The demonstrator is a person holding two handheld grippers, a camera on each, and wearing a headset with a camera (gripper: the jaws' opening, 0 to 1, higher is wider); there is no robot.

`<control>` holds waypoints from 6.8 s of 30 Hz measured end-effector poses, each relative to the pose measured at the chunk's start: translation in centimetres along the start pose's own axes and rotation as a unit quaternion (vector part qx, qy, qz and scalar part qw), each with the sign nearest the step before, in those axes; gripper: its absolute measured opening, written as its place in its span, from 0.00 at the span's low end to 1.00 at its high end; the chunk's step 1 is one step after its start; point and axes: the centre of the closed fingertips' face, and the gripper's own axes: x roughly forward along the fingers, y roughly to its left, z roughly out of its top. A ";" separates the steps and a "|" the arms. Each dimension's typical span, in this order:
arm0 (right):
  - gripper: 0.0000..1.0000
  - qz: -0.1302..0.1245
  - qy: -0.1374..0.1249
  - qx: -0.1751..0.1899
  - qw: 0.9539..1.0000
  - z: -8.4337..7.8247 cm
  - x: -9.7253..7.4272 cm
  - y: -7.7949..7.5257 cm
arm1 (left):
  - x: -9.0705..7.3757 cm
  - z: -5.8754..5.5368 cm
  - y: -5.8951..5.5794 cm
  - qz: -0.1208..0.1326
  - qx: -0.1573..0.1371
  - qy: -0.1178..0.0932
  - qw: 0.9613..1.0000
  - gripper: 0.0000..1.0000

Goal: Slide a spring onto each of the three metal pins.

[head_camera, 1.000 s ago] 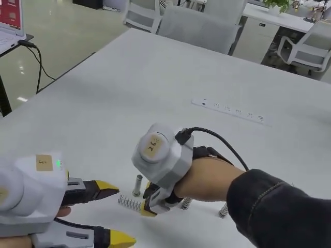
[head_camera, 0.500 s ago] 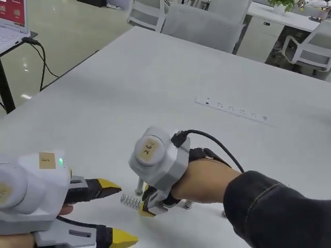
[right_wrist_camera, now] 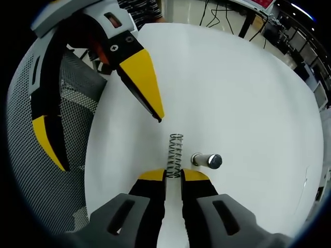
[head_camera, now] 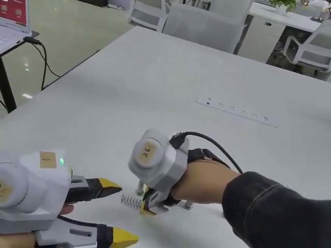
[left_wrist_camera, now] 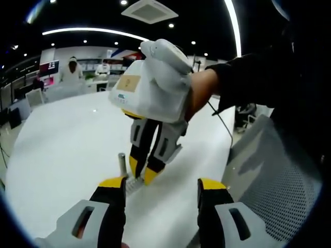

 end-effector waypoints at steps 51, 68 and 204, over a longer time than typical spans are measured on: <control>0.07 -0.021 -0.029 0.015 0.999 -1.6 -7.8 3.0 | 1.2 0.6 -1.4 -0.043 0.044 0.019 0.998 0.47; 0.07 -0.008 -0.035 -0.011 0.999 -1.3 -8.1 4.1 | 1.7 1.3 -1.7 -0.061 0.061 0.008 0.996 0.33; 0.08 0.029 -0.061 -0.082 0.994 3.0 -10.0 6.6 | 2.0 1.9 -3.9 -0.119 0.068 -0.017 0.990 0.04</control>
